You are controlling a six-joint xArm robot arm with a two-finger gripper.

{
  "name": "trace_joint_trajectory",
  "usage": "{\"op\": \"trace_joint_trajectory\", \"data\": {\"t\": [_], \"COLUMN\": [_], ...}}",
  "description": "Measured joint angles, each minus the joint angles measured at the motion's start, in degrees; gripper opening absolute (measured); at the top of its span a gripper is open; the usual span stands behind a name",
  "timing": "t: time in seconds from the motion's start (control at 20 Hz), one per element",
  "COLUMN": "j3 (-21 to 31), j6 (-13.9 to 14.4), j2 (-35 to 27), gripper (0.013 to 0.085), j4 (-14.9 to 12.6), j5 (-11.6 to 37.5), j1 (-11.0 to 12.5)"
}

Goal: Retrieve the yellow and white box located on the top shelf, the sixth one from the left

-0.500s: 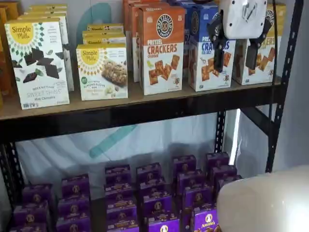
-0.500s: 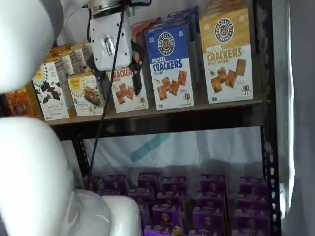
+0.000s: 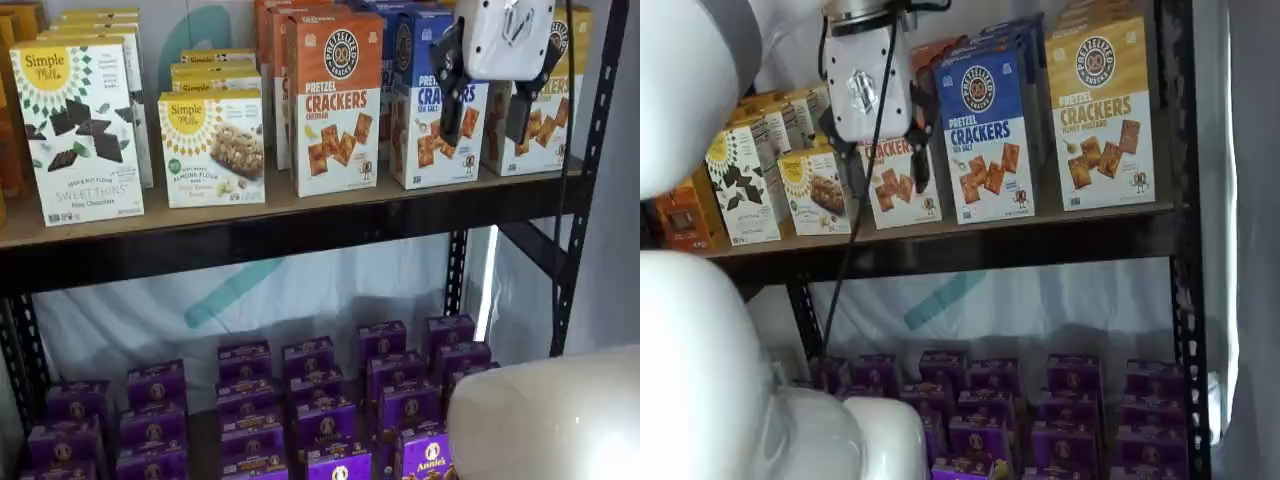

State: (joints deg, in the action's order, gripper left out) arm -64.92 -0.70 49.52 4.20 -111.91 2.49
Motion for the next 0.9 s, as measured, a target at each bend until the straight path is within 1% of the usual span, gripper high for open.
{"op": "trace_joint_trajectory", "data": {"t": [0.1, 0.15, 0.25, 0.4, 0.5, 0.6, 0.8, 0.9], "j3": [0.5, 0.7, 1.0, 1.4, 1.6, 1.3, 0.7, 0.3], "j6": [-0.2, -0.9, -3.4, -8.5, -12.5, -17.3, -21.8, -23.4], "j2": [0.3, 0.4, 0.2, -0.3, -0.9, -2.4, -4.3, -5.4], "gripper": [0.0850, 0.0850, 0.0850, 0.0850, 0.0850, 0.0850, 0.0850, 0.0850], "j4": [-3.0, -3.9, -5.2, -5.7, -5.3, -4.5, -3.3, -2.7], "j5": [1.3, 2.2, 3.7, 6.6, 9.2, 11.9, 14.9, 15.9], "j1": [-0.9, -0.5, 1.8, 7.0, 11.4, 16.5, 21.3, 23.0]}}
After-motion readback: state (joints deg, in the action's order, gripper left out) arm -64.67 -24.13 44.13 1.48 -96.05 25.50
